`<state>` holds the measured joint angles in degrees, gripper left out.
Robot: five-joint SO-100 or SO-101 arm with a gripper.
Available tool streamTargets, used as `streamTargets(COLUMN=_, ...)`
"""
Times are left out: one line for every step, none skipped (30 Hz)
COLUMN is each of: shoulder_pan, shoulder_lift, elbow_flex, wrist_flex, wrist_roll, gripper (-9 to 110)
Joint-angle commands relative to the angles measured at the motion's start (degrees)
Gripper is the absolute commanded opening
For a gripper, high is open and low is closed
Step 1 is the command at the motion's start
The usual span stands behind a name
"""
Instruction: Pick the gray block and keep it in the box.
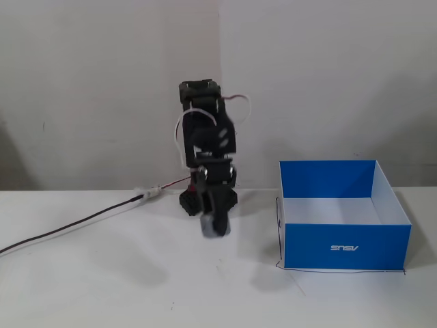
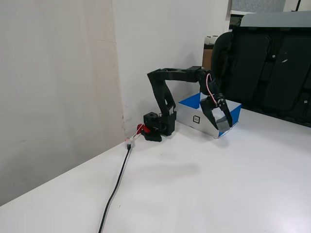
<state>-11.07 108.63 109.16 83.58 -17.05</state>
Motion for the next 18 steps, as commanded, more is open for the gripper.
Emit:
streamTargets(shoulder_pan=-4.1, shoulder_lift=11.3, elbow_flex=0.2, wrist_flex=1.8, wrist_roll=0.1, gripper=0)
streamTargets(shoulder_pan=-6.2, shoulder_lift=13.8, elbow_flex=1.1, wrist_flex=2.4, wrist_roll=0.1, gripper=0)
streamTargets(shoulder_pan=-8.3, shoulder_lift=16.3, elbow_flex=2.2, wrist_flex=2.5, wrist_roll=-0.1, gripper=0)
streamTargets(shoulder_pan=-10.6, shoulder_lift=18.3, elbow_flex=2.9, wrist_flex=2.7, wrist_roll=0.0, gripper=0)
streamTargets(shoulder_pan=-12.7, shoulder_lift=19.6, elbow_flex=3.5, wrist_flex=3.0, wrist_roll=0.0, gripper=0)
streamTargets(shoulder_pan=-15.1, shoulder_lift=20.7, elbow_flex=4.1, wrist_flex=3.1, wrist_roll=0.0, gripper=0)
streamTargets(shoulder_pan=-17.6, shoulder_lift=22.4, elbow_flex=5.4, wrist_flex=2.6, wrist_roll=-0.2, gripper=0)
streamTargets(shoulder_pan=-21.0, shoulder_lift=25.4, elbow_flex=7.3, wrist_flex=1.5, wrist_roll=-0.6, gripper=0)
streamTargets(shoulder_pan=-24.6, shoulder_lift=28.3, elbow_flex=8.2, wrist_flex=1.1, wrist_roll=-0.6, gripper=0)
streamTargets(shoulder_pan=-27.9, shoulder_lift=29.8, elbow_flex=8.3, wrist_flex=1.2, wrist_roll=-0.6, gripper=0)
streamTargets(shoulder_pan=-30.5, shoulder_lift=30.2, elbow_flex=8.3, wrist_flex=1.5, wrist_roll=-0.6, gripper=0)
streamTargets(shoulder_pan=-32.2, shoulder_lift=30.7, elbow_flex=8.3, wrist_flex=1.5, wrist_roll=-0.6, gripper=0)
streamTargets(shoulder_pan=-33.2, shoulder_lift=31.2, elbow_flex=8.3, wrist_flex=1.3, wrist_roll=-0.5, gripper=0)
streamTargets(shoulder_pan=-34.1, shoulder_lift=31.9, elbow_flex=8.1, wrist_flex=0.7, wrist_roll=-0.6, gripper=0)
streamTargets(shoulder_pan=-35.2, shoulder_lift=32.2, elbow_flex=7.4, wrist_flex=0.1, wrist_roll=-0.6, gripper=0)
streamTargets(shoulder_pan=-36.6, shoulder_lift=32.3, elbow_flex=6.7, wrist_flex=-0.5, wrist_roll=-0.5, gripper=0)
streamTargets(shoulder_pan=-38.0, shoulder_lift=32.5, elbow_flex=6.2, wrist_flex=-1.8, wrist_roll=-0.5, gripper=0)
streamTargets(shoulder_pan=-39.8, shoulder_lift=33.0, elbow_flex=6.1, wrist_flex=-3.1, wrist_roll=-0.2, gripper=0)
